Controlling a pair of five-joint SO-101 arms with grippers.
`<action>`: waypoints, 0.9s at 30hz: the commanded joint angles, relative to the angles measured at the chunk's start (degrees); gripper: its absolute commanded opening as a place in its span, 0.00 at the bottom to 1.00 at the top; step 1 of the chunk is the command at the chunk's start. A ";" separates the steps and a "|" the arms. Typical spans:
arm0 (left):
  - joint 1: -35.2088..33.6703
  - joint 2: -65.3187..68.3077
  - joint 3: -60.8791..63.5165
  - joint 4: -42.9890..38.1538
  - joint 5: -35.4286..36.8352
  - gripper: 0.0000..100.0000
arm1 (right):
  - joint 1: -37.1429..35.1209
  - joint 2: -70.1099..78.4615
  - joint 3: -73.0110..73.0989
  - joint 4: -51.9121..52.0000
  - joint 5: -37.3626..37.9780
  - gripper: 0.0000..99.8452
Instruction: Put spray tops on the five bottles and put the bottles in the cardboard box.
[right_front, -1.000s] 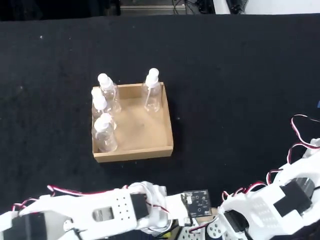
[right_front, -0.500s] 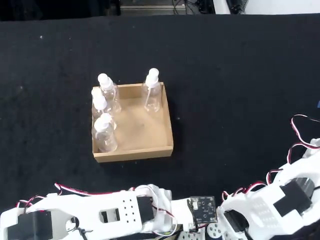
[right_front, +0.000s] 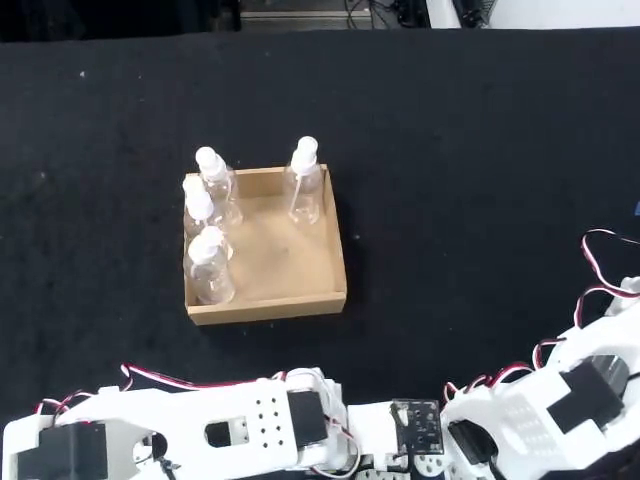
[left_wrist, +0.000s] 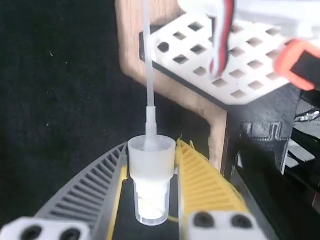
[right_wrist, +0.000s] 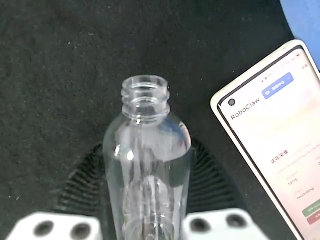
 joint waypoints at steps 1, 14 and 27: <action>-1.36 0.00 -3.56 1.58 -0.44 0.13 | 0.88 -0.48 -3.56 -1.14 0.35 0.01; -13.23 0.00 -4.35 5.36 -0.35 0.03 | 0.79 -0.48 -3.65 -1.14 0.35 0.01; -17.98 -26.37 -16.57 19.08 -10.55 0.03 | 0.70 -0.48 -3.56 -1.23 0.35 0.01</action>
